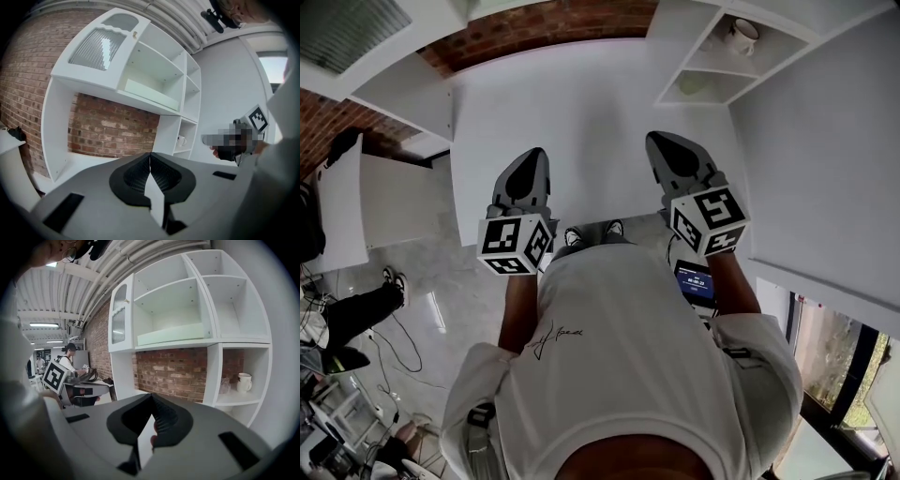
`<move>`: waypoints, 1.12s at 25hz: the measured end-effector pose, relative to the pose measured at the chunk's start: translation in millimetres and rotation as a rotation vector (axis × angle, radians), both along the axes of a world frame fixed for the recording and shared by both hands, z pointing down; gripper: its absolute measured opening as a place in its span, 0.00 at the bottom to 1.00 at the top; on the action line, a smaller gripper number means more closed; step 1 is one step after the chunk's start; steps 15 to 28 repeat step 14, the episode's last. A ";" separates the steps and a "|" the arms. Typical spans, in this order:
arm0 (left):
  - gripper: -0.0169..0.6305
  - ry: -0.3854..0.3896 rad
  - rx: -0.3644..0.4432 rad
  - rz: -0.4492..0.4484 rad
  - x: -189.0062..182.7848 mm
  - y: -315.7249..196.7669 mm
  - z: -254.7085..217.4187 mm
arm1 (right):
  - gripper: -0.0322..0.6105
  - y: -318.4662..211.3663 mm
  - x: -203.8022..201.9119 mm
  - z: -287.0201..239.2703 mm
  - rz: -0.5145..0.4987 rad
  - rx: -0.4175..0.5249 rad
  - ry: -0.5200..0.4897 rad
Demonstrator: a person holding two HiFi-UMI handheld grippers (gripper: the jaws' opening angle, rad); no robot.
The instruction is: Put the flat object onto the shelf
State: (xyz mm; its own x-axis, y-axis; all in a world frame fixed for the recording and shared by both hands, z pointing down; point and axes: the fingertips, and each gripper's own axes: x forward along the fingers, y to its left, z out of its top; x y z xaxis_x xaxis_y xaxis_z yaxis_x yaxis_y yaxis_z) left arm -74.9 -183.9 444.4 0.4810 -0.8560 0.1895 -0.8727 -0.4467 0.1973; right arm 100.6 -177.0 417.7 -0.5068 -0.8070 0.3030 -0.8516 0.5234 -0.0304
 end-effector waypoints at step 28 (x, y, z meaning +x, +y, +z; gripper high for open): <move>0.05 0.013 0.012 0.023 6.6 14.9 -3.4 | 0.09 16.4 -3.0 -5.9 -0.031 0.020 0.022</move>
